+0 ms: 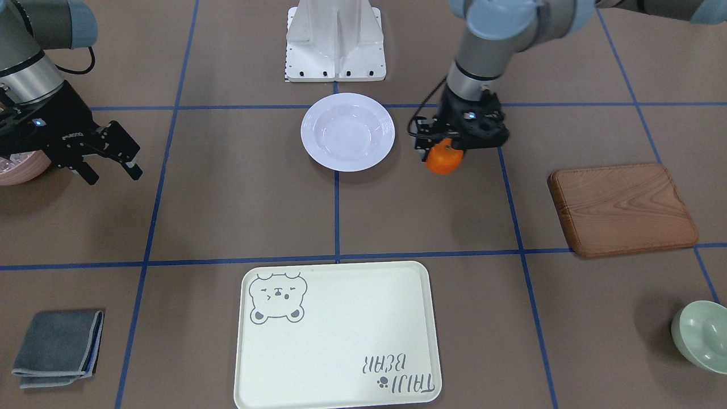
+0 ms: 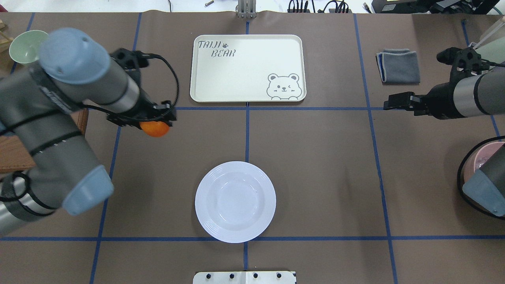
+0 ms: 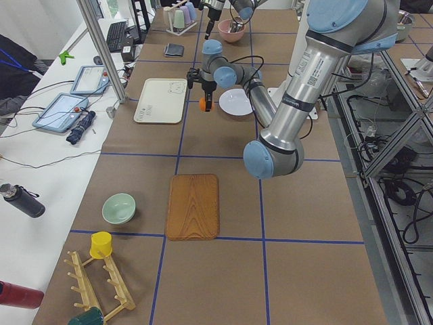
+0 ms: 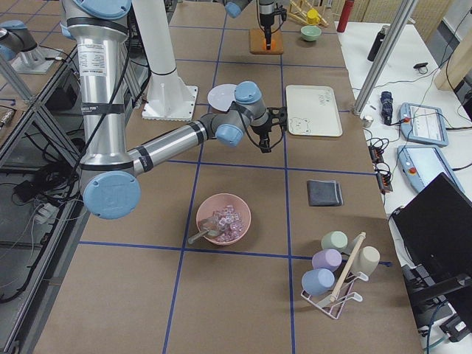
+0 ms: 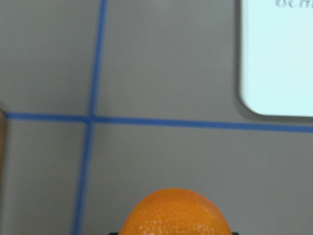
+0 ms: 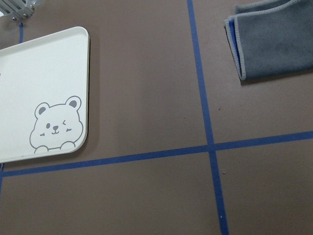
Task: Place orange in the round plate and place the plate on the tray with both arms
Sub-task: 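Carry the orange with the left gripper and release it onto the white plate, then withdraw the left arm while the right gripper reaches to the plate's rim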
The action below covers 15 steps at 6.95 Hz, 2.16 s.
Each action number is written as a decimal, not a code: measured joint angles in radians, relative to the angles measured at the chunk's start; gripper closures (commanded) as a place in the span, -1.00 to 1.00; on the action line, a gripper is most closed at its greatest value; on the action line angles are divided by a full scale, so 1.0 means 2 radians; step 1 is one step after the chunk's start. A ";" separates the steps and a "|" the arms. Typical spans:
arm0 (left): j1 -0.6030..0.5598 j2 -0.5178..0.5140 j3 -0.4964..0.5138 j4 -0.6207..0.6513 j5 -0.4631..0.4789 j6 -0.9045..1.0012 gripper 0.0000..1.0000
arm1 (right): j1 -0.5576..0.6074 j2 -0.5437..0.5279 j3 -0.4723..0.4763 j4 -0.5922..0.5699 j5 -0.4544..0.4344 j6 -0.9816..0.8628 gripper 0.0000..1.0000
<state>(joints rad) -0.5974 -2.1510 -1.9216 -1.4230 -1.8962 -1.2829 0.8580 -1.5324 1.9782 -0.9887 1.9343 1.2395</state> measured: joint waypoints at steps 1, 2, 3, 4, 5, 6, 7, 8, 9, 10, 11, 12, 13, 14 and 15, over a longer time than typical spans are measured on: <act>0.050 -0.029 0.014 0.013 0.034 -0.048 1.00 | -0.016 0.003 0.004 0.004 -0.021 0.025 -0.99; 0.095 -0.058 0.041 0.017 0.065 -0.085 1.00 | -0.028 0.006 0.007 0.005 -0.033 0.036 -1.00; 0.130 -0.081 0.071 0.015 0.087 -0.111 1.00 | -0.033 0.007 0.008 0.006 -0.038 0.040 -1.00; 0.155 -0.094 0.099 0.003 0.103 -0.127 0.89 | -0.036 0.008 0.010 0.006 -0.040 0.041 -1.00; 0.169 -0.099 0.122 -0.016 0.113 -0.134 0.50 | -0.037 0.010 0.010 0.006 -0.040 0.041 -1.00; 0.174 -0.101 0.140 -0.034 0.118 -0.136 -0.23 | -0.037 0.011 0.010 0.006 -0.041 0.042 -1.00; 0.176 -0.102 0.148 -0.044 0.120 -0.136 -0.97 | -0.038 0.013 0.010 0.006 -0.041 0.042 -1.00; 0.175 -0.102 0.150 -0.048 0.120 -0.131 -0.97 | -0.038 0.014 0.010 0.006 -0.041 0.042 -1.00; 0.173 -0.102 0.146 -0.049 0.121 -0.123 -0.97 | -0.038 0.016 0.010 0.006 -0.040 0.042 -1.00; 0.169 -0.101 0.137 -0.049 0.120 -0.115 -0.97 | -0.040 0.019 0.010 0.006 -0.040 0.043 -1.00; 0.160 -0.098 0.120 -0.047 0.119 -0.112 -0.97 | -0.042 0.022 0.011 0.006 -0.040 0.049 -0.99; 0.144 -0.087 0.091 -0.039 0.116 -0.100 -0.97 | -0.050 0.028 0.012 0.006 -0.046 0.069 -0.94; 0.117 -0.067 0.052 -0.021 0.103 -0.066 -0.97 | -0.068 0.033 0.017 0.006 -0.066 0.102 -0.94; 0.074 -0.040 0.018 -0.001 0.071 -0.012 -0.97 | -0.098 0.035 0.029 0.006 -0.100 0.147 -1.00; 0.019 -0.009 -0.002 0.010 0.033 0.057 -0.97 | -0.138 0.036 0.042 0.006 -0.146 0.194 -1.00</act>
<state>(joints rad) -0.5595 -2.1696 -1.9264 -1.4023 -1.8306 -1.1694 0.5830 -1.4611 2.0624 -0.9763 1.6432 1.6269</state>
